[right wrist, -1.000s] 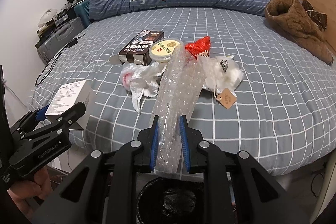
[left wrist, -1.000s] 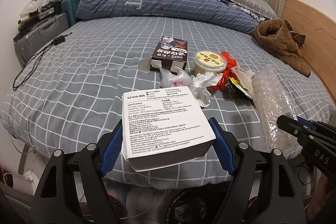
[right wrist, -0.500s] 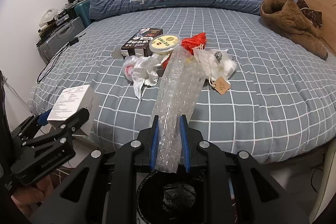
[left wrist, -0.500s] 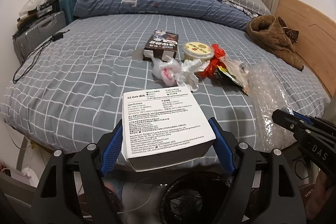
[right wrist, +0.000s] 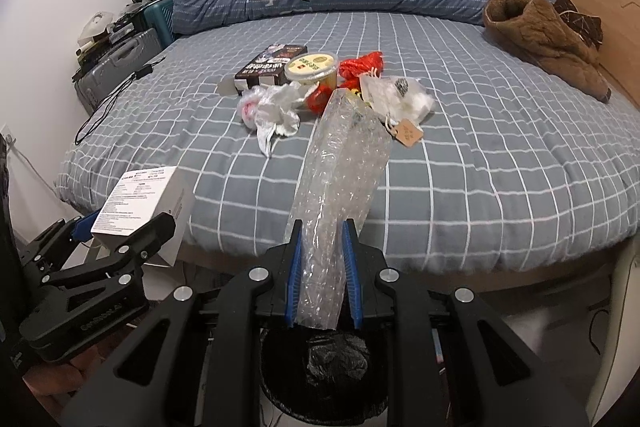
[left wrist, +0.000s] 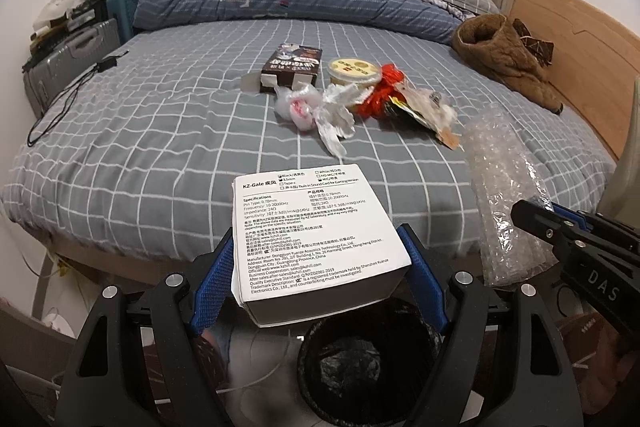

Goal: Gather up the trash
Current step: 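Carry both items over the black bin and open the right tool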

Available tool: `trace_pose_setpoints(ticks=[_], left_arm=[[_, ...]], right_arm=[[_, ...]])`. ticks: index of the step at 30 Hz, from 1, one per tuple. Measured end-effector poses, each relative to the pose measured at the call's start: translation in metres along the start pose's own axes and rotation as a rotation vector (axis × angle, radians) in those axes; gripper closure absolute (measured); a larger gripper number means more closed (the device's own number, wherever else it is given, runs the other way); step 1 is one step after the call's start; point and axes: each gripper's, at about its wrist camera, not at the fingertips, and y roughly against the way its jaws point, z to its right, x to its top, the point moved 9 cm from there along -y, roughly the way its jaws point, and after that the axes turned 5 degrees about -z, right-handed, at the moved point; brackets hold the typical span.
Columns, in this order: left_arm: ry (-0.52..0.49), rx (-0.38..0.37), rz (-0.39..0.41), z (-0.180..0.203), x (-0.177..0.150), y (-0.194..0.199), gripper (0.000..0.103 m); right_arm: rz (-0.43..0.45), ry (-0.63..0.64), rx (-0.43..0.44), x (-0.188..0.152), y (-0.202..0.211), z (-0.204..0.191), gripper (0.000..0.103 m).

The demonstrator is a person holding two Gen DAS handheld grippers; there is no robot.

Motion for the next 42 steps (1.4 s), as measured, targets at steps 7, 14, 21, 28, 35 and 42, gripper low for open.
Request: trace_pose_setpoints(ticks=[7, 14, 21, 28, 35, 42], left_arm=[[0.003, 0.001, -0.02, 0.001, -0.02, 0.009, 0.027], [0.004, 0.012, -0.048, -0.001, -0.038, 0.017, 0.027], [0.012, 0.02, -0.096, -0.01, -0.062, 0.021, 0.027], [0.029, 0.013, -0.158, -0.019, -0.09, 0.012, 0.027], [0.02, 0.002, -0.184, -0.018, -0.108, -0.003, 0.027], [0.002, -0.007, -0.244, -0.015, -0.125, -0.033, 0.027]], right_arm=[[-0.014, -0.003, -0.006, -0.019, 0.008, 0.0, 0.085], [-0.042, -0.01, -0.016, -0.041, 0.013, 0.0, 0.085], [-0.096, -0.006, -0.029, -0.073, 0.011, -0.003, 0.085], [-0.142, 0.004, -0.03, -0.097, 0.004, -0.009, 0.085], [-0.189, 0.009, -0.029, -0.119, -0.013, -0.008, 0.085], [-0.268, 0.001, -0.033, -0.141, -0.052, 0.0, 0.085]])
